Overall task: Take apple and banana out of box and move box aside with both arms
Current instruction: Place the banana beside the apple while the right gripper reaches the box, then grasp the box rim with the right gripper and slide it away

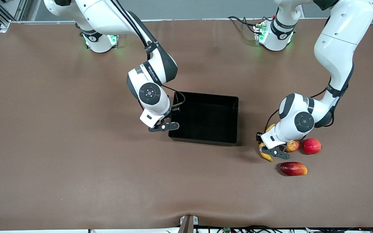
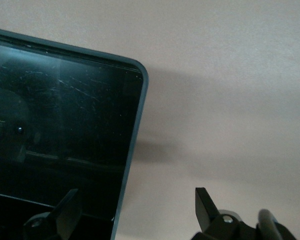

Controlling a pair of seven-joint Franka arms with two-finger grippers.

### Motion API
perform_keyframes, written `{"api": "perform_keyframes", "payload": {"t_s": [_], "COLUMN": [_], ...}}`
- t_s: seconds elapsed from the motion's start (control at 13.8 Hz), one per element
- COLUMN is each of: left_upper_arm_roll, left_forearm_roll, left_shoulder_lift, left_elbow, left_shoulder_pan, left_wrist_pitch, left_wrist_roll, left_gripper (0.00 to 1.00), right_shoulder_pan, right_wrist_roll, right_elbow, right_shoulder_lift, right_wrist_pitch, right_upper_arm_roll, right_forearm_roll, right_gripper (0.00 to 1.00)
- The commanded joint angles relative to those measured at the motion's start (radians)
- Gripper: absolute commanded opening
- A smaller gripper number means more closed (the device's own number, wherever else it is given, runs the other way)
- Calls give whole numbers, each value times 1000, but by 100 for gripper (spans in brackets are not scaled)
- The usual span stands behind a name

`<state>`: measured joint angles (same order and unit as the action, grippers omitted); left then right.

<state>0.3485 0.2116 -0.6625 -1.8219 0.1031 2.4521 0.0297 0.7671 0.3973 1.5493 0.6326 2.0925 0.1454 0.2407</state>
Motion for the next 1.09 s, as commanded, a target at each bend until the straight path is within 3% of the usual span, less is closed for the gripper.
{"api": "perform_keyframes", "payload": {"t_s": [0.0,0.07,0.15,0.22,0.36,0.73,1.02], "left_upper_arm_roll": [0,0,1,3,7,9,1], "left_forearm_roll": [9,9,8,8,6,5,8], "left_shoulder_lift": [21,26,34,53,113,289,325], "left_elbow": [-25,-17,-11,-11,1,136,416], "left_shoulder_pan": [10,10,10,9,9,12,12], "left_wrist_pitch": [12,8,-2,-10,-91,-459,-822], "left_wrist_roll": [10,4,10,12,12,1,-5], "left_gripper": [26,91,100,100,100,100,100], "right_shoulder_pan": [29,29,29,31,31,14,-50], "right_wrist_roll": [17,27,40,47,54,120,115], "right_elbow": [-20,-20,-20,-20,-20,-24,-72], "right_shoulder_lift": [41,42,41,41,41,32,-7], "right_wrist_pitch": [44,43,40,37,34,23,-118], "right_upper_arm_roll": [11,11,11,11,11,11,13], "right_forearm_roll": [15,17,17,17,17,19,19], "right_gripper": [92,66,42,22,0,0,0]}}
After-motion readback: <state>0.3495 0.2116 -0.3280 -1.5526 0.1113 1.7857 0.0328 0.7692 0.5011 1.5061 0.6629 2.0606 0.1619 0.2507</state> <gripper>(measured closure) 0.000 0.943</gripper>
